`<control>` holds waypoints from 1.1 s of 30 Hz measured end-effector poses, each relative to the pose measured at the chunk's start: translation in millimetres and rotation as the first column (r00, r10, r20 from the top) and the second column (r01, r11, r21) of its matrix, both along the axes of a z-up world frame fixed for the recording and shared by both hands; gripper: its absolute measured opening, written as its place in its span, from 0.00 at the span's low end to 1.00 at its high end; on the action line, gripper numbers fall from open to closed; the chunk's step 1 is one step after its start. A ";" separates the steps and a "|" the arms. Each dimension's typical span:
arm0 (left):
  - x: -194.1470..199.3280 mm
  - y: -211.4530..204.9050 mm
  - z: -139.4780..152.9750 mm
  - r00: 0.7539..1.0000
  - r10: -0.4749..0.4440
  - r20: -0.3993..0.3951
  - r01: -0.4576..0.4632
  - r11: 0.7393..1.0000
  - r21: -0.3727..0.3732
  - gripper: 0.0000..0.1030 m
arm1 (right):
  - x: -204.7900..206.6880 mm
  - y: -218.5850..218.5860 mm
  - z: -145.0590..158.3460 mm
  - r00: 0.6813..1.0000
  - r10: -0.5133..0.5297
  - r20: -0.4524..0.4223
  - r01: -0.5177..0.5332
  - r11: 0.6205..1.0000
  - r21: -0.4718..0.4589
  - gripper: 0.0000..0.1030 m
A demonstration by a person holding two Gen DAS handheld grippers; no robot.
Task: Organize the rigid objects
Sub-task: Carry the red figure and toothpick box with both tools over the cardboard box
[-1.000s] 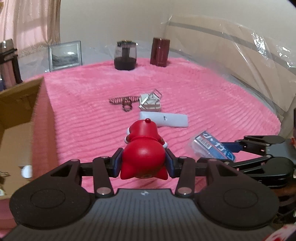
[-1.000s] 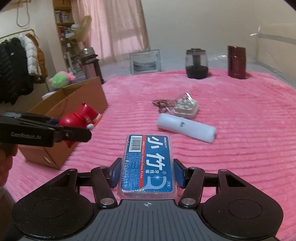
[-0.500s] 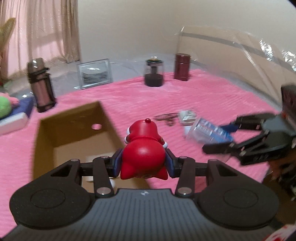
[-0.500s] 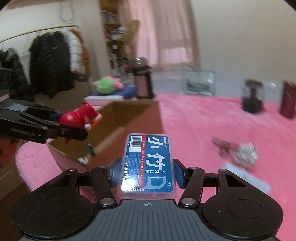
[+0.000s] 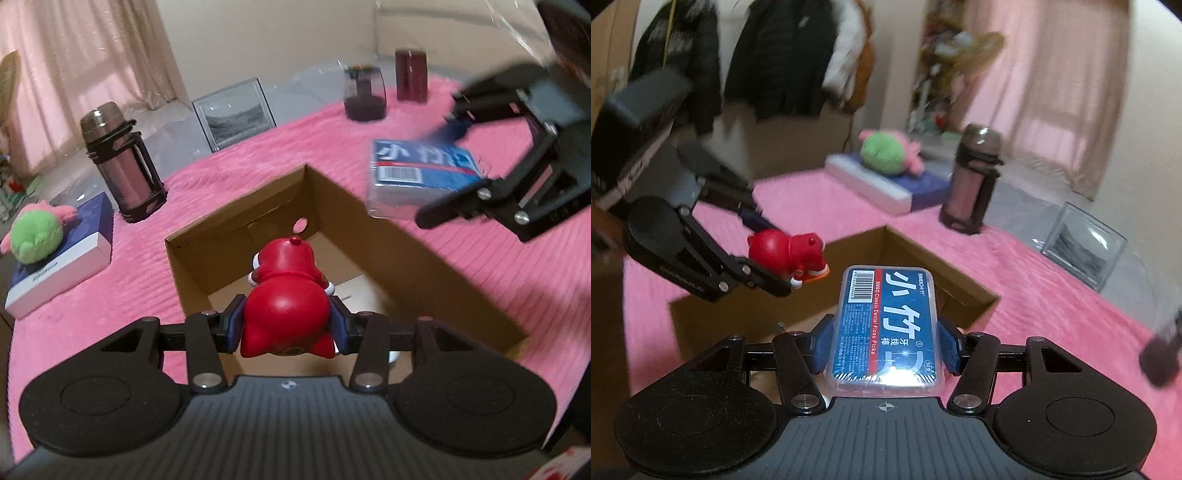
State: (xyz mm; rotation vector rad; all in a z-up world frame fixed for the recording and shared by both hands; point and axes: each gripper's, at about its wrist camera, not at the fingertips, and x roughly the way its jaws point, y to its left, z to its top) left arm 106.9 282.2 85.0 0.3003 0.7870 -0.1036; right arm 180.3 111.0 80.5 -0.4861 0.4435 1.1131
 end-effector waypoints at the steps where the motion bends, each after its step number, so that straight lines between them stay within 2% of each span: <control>1: 5.9 3.1 -3.5 1.000 -0.010 -0.009 0.010 1.000 0.013 0.40 | 5.3 10.9 -2.6 1.000 0.015 0.019 -0.014 0.999 -0.037 0.52; 7: 39.5 17.0 -27.7 0.995 -0.058 -0.080 0.061 0.997 0.044 0.40 | 38.5 67.2 -30.9 0.990 0.110 0.089 -0.085 0.964 -0.252 0.52; 14: 71.1 27.5 -62.4 0.986 -0.053 -0.157 0.061 0.997 0.044 0.40 | 73.1 114.7 -78.6 0.979 0.178 0.094 -0.118 0.885 -0.451 0.52; 24: 98.3 27.7 -91.1 0.971 -0.043 -0.234 0.063 0.995 0.077 0.40 | 100.8 149.5 -121.5 0.969 0.234 0.081 -0.146 0.803 -0.578 0.52; 33: 109.2 27.2 -99.9 0.960 -0.037 -0.279 0.065 0.994 0.091 0.40 | 110.6 154.9 -140.1 0.968 0.237 0.080 -0.137 0.768 -0.625 0.52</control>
